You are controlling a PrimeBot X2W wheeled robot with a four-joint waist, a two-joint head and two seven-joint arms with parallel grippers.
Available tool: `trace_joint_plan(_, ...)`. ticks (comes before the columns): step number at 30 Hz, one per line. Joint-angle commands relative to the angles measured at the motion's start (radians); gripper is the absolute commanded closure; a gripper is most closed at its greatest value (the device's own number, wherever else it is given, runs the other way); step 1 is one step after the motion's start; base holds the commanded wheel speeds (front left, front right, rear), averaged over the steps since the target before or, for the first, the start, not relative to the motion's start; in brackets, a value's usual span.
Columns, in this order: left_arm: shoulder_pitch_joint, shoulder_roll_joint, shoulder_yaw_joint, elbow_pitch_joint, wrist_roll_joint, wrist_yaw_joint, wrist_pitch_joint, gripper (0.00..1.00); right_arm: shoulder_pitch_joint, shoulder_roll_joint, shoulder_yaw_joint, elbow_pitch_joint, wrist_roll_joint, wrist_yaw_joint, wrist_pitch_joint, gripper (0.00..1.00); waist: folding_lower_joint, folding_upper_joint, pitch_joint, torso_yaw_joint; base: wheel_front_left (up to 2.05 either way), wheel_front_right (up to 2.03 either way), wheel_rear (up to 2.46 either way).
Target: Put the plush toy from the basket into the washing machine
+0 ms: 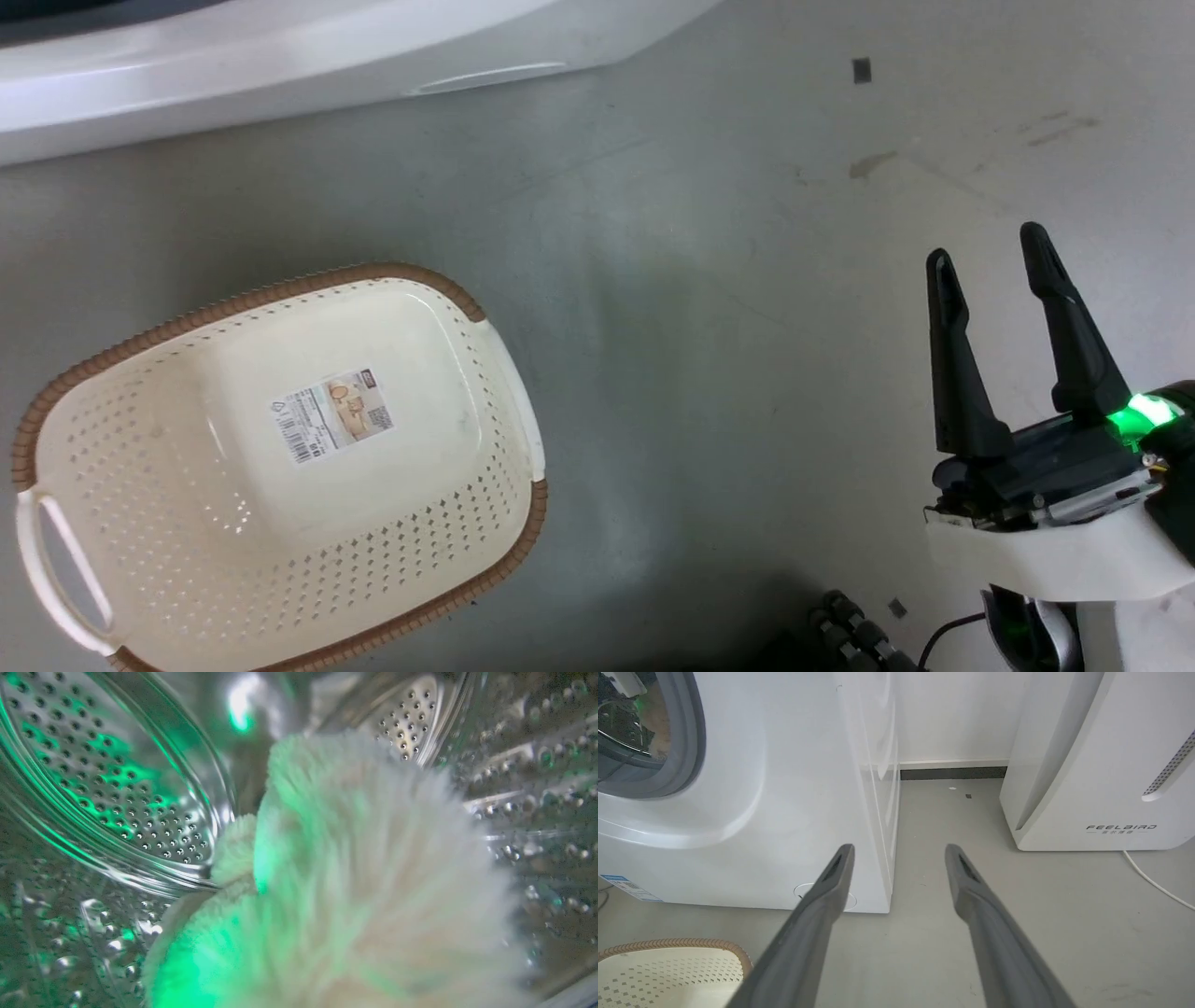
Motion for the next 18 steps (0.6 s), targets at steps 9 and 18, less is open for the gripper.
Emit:
trace_joint_plan(9,-0.037,-0.021,-0.137,0.179,-0.017,-0.053,0.052,1.0,-0.021,0.0,-0.006,-0.007,-0.001,-0.001,-0.004,0.0,-0.0002,0.0,0.007,0.011,0.0,0.0,0.0)
trace_joint_plan(18,0.0,-0.027,-0.284,0.206,-0.092,-0.054,-0.026,0.0,-0.03,0.0,-0.021,0.005,-0.013,-0.001,-0.004,0.0,-0.0002,0.0,-0.05,0.041,0.0,0.0,0.0)
